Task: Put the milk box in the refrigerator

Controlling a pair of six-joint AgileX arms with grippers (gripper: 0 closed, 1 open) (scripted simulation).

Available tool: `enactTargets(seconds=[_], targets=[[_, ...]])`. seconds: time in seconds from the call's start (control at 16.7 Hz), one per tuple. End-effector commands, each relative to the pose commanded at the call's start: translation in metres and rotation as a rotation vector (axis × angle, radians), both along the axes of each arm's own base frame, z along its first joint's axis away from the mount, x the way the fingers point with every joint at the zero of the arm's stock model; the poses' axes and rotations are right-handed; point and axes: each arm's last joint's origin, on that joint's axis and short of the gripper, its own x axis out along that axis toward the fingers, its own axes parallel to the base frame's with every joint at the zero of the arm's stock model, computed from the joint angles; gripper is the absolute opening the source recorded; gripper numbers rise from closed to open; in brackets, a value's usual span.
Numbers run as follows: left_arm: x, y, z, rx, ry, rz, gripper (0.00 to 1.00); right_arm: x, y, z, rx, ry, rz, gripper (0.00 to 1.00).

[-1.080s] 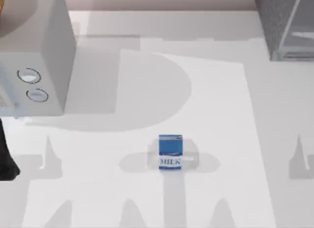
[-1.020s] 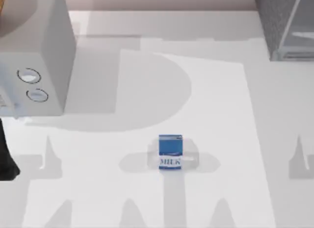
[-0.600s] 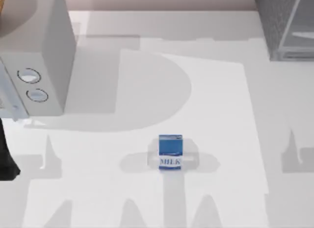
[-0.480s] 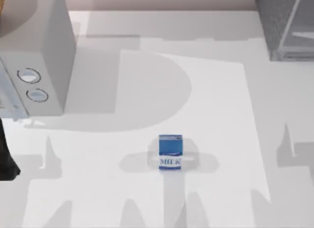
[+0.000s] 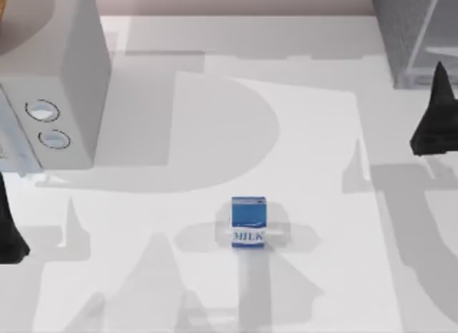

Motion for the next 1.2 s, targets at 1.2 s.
enactTargets(seconds=[1.2], targets=[[0.0, 0.0, 0.0, 0.0, 0.0, 0.0, 1.0, -0.043, 0.225, -0.223, -0.014, 0.06, -0.043, 1.0]])
